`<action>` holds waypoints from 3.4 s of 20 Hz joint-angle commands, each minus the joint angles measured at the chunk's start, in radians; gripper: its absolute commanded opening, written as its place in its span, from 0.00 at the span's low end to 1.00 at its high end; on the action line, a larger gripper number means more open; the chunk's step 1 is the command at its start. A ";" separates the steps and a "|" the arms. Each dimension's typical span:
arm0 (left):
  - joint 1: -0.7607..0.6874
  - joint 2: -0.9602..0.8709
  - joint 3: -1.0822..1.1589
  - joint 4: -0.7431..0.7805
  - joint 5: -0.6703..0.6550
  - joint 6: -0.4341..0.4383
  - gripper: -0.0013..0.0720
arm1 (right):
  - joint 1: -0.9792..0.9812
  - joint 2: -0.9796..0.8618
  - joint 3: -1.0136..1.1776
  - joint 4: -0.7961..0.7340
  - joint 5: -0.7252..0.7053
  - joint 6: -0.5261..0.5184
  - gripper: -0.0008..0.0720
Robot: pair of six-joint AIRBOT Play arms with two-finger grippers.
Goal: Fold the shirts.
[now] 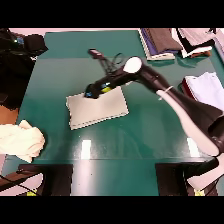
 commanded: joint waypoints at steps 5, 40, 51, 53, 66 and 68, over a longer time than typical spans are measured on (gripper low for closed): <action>-0.073 0.006 -0.004 -0.019 0.018 0.023 0.05 | -0.425 0.098 -0.356 -0.116 0.079 0.072 0.84; -0.337 -0.025 -0.006 -0.076 0.120 0.052 0.05 | -1.128 0.227 -0.141 -0.150 0.071 0.124 0.04; -0.337 -0.025 -0.006 -0.076 0.135 0.013 0.05 | -1.231 0.232 0.031 -0.150 -0.096 0.123 0.04; -0.337 -0.025 -0.006 -0.076 0.125 0.013 0.05 | -1.229 0.232 0.108 -0.153 -0.108 0.124 0.04; -0.337 -0.025 -0.006 -0.075 0.065 0.014 0.05 | -1.288 0.357 0.029 -0.393 0.111 0.204 0.04; -0.337 -0.025 -0.006 -0.075 0.056 0.022 0.05 | -1.314 0.425 -0.109 -0.437 0.125 0.217 0.04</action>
